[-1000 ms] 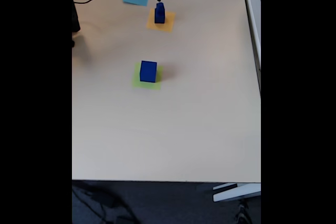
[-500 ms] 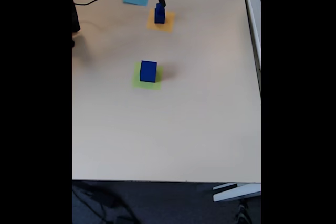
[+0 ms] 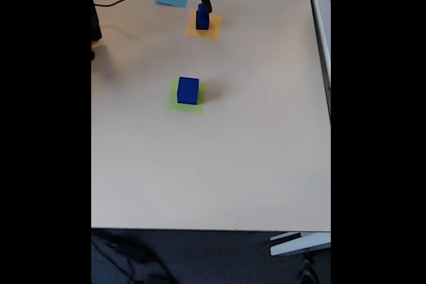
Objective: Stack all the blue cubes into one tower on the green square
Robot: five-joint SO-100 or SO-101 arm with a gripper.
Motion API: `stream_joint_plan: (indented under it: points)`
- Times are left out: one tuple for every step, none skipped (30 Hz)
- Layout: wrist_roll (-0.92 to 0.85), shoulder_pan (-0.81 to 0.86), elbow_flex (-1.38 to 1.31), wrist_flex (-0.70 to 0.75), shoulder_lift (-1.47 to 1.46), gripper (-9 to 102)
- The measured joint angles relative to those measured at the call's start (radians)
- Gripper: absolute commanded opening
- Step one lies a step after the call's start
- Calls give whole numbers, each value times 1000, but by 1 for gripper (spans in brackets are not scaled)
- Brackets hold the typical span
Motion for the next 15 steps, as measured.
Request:
stream_joint_plan:
  points:
    - [0, 0, 0, -5, -2, 41]
    - [0, 0, 3, -11, -3, 41]
    - [0, 0, 9, -14, -3, 41]
    - [0, 0, 12, -20, -3, 41]
    - [0, 0, 20, -26, -3, 41]
    - [0, 0, 31, -34, -3, 41]
    - [0, 0, 37, -37, -3, 41]
    - [0, 0, 44, -41, -3, 41]
    - [0, 0, 52, -49, -3, 41]
    - [0, 0, 60, -55, -3, 41]
    - [0, 0, 67, -58, -3, 41]
    - [0, 0, 72, -61, -3, 41]
    - [0, 0, 78, -64, -3, 41]
    - [0, 0, 84, -69, -3, 41]
    - [-9, 3, 87, -71, -3, 41]
